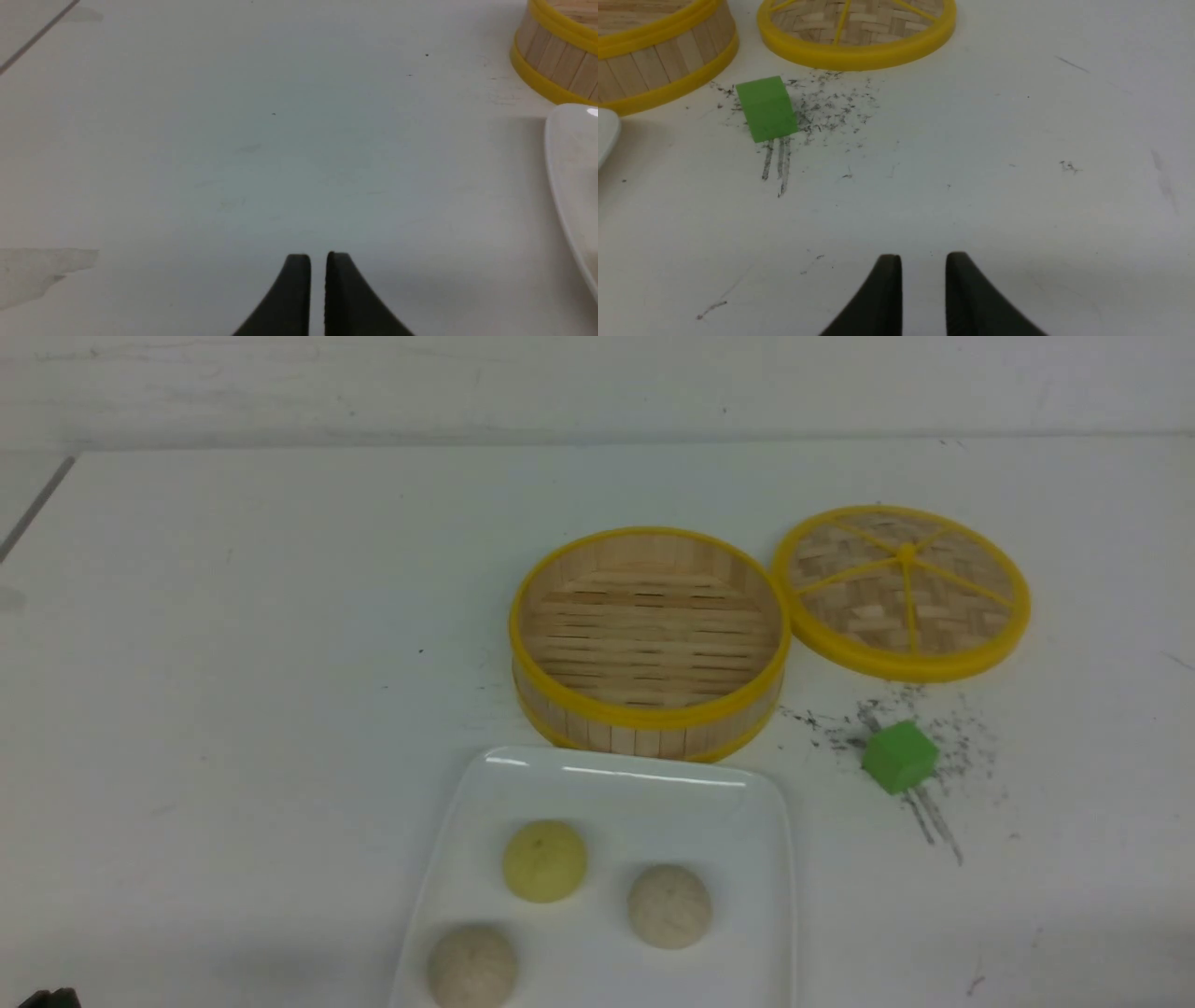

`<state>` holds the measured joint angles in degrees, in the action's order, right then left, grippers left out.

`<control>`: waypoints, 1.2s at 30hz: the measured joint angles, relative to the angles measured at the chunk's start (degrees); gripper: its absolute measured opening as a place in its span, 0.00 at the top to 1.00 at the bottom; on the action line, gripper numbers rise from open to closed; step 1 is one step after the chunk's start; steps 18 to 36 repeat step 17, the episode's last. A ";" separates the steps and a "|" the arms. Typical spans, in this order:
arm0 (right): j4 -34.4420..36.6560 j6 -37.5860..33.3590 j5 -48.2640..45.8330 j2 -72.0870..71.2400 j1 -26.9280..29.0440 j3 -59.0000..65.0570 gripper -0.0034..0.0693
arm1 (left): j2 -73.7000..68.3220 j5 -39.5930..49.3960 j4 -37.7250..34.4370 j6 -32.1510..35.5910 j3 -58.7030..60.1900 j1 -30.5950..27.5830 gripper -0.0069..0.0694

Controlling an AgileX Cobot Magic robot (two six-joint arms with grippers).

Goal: Put the steamed buns into the plate on the white tablecloth.

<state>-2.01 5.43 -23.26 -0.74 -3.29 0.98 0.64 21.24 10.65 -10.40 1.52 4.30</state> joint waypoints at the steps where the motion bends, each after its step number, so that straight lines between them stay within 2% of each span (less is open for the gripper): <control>1: 0.00 0.00 0.00 0.00 0.00 0.00 0.72 | 0.00 0.02 0.07 0.00 0.00 0.00 0.81; 36: 0.00 0.00 0.00 0.00 0.00 0.00 0.68 | 0.00 0.19 2.51 0.00 0.00 0.00 0.79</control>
